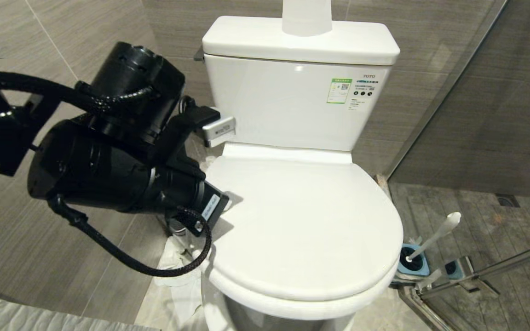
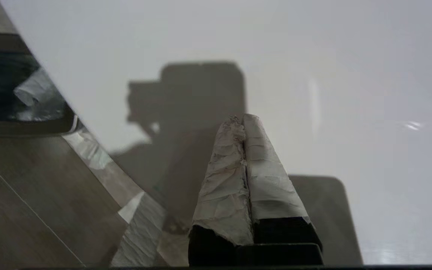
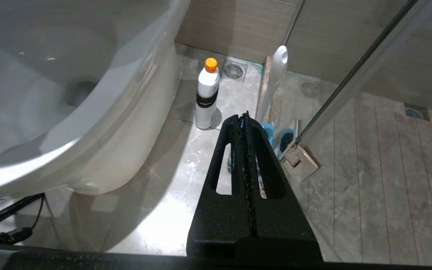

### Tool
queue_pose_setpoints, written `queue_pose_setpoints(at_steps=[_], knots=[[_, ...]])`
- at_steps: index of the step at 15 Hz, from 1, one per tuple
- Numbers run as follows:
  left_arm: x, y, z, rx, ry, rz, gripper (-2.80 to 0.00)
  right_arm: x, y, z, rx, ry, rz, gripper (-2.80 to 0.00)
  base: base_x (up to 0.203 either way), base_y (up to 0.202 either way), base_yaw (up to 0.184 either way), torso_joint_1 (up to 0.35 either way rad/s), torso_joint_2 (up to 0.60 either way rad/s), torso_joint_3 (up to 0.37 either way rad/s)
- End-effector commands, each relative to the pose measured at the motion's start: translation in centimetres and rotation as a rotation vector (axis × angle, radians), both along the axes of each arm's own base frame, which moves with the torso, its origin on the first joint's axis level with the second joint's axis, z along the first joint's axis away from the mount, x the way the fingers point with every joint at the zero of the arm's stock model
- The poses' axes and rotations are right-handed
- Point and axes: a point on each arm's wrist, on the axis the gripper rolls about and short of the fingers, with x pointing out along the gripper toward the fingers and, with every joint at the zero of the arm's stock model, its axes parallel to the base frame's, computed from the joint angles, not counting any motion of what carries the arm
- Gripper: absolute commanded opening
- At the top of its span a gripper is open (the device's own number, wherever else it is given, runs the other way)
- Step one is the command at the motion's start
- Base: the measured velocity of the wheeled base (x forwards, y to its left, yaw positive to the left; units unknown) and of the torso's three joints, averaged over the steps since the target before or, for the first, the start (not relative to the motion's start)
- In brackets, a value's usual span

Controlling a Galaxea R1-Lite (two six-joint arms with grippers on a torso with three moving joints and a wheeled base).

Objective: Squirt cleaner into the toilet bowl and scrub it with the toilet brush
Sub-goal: Close the toilet lid

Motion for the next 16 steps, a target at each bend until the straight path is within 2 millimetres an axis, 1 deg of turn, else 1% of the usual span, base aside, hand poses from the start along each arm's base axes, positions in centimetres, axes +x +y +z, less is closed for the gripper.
queue_pose_setpoints(at_steps=[1,3,5,7,9,12,16], knots=[[0.2,-0.8,-2.2,0.021,0.089,0.026,-2.80,0.1,0.0,-0.3,-0.001,0.011,0.001,-2.80,0.000,0.000,0.000,0.000,0.00,0.000],[0.5,-1.8,-3.5,0.013,0.150,0.071,-2.80,0.1,0.0,-0.3,-0.001,0.011,0.001,-2.80,0.000,0.000,0.000,0.000,0.00,0.000],[1.3,-2.6,-4.3,-0.017,0.117,0.098,-2.80,0.1,0.0,-0.3,-0.001,0.011,0.001,-2.80,0.000,0.000,0.000,0.000,0.00,0.000],[2.2,-3.3,-5.9,-0.033,0.057,0.130,-2.80,0.1,0.0,-0.3,-0.001,0.011,0.001,-2.80,0.000,0.000,0.000,0.000,0.00,0.000],[2.7,-3.8,-7.8,-0.005,0.057,0.146,-2.80,0.1,0.0,-0.3,-0.001,0.011,0.001,-2.80,0.000,0.000,0.000,0.000,0.00,0.000],[2.8,-3.8,-10.3,0.060,0.112,0.153,-2.80,0.1,0.0,-0.3,-0.001,0.011,0.001,-2.80,0.000,0.000,0.000,0.000,0.00,0.000],[3.1,-4.2,-12.6,0.091,0.176,0.188,-2.80,0.1,0.0,-0.3,-0.001,0.011,0.001,-2.80,0.000,0.000,0.000,0.000,0.00,0.000]])
